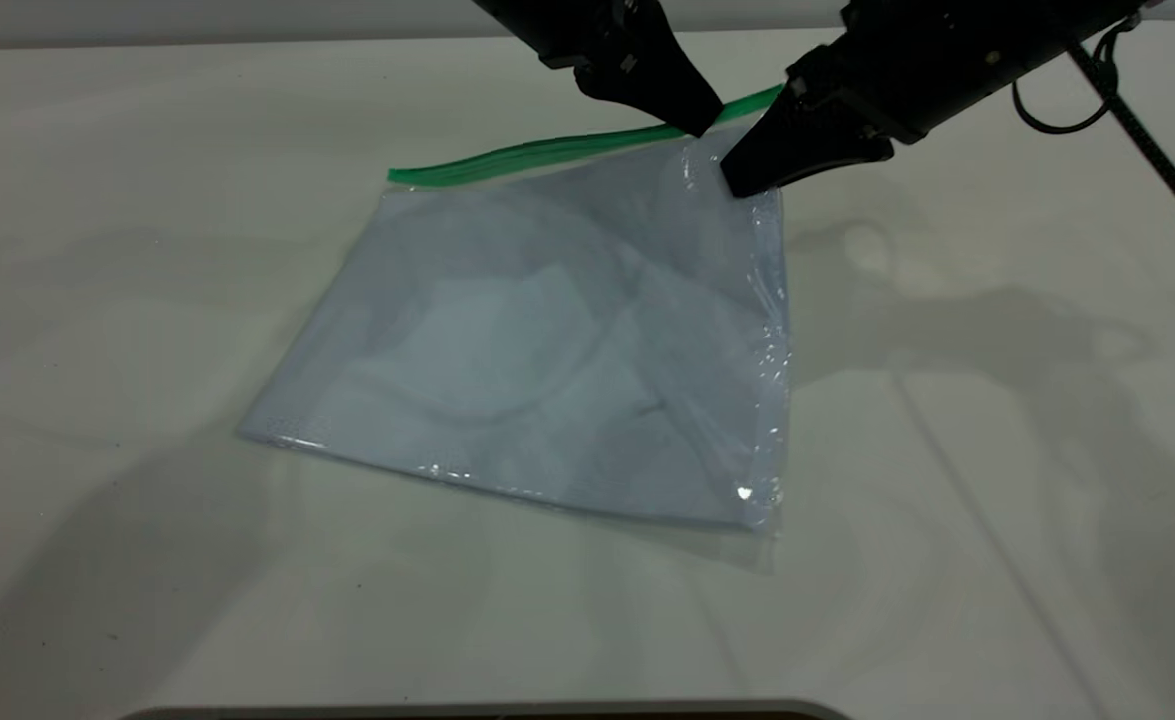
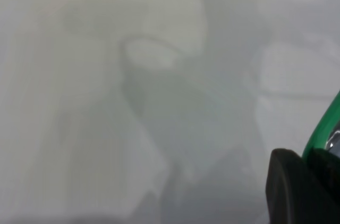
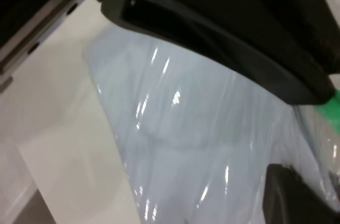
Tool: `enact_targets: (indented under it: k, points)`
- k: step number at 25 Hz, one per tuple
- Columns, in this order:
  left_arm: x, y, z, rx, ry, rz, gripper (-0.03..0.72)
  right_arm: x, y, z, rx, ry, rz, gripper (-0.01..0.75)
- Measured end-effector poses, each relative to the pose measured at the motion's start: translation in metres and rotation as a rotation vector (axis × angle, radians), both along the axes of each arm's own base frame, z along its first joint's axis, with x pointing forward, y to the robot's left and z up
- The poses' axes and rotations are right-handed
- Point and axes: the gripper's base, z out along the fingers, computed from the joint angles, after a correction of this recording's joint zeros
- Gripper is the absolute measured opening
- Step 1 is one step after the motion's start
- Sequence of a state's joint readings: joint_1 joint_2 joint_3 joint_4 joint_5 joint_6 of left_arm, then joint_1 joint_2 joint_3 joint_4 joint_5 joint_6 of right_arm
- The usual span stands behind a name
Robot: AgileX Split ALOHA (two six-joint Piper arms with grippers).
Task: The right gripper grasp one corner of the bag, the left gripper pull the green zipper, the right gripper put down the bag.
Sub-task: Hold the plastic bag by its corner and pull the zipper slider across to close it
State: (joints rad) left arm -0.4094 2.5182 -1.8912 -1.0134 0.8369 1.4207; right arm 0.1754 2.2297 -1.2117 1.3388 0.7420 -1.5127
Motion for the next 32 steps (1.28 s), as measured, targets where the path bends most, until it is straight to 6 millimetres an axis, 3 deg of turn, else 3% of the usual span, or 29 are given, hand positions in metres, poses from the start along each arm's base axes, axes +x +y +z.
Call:
enact_targets:
  k: [26, 32]
  points:
    - [0.015, 0.026, 0.001, 0.050, -0.046, 0.034, 0.056, 0.009, -0.005, 0.010, 0.123, -0.061, -0.053, 0.033]
    - [0.020, 0.032, -0.011, 0.061, -0.044, 0.069, 0.059, 0.013, -0.017, 0.015, 0.136, -0.072, -0.078, 0.029]
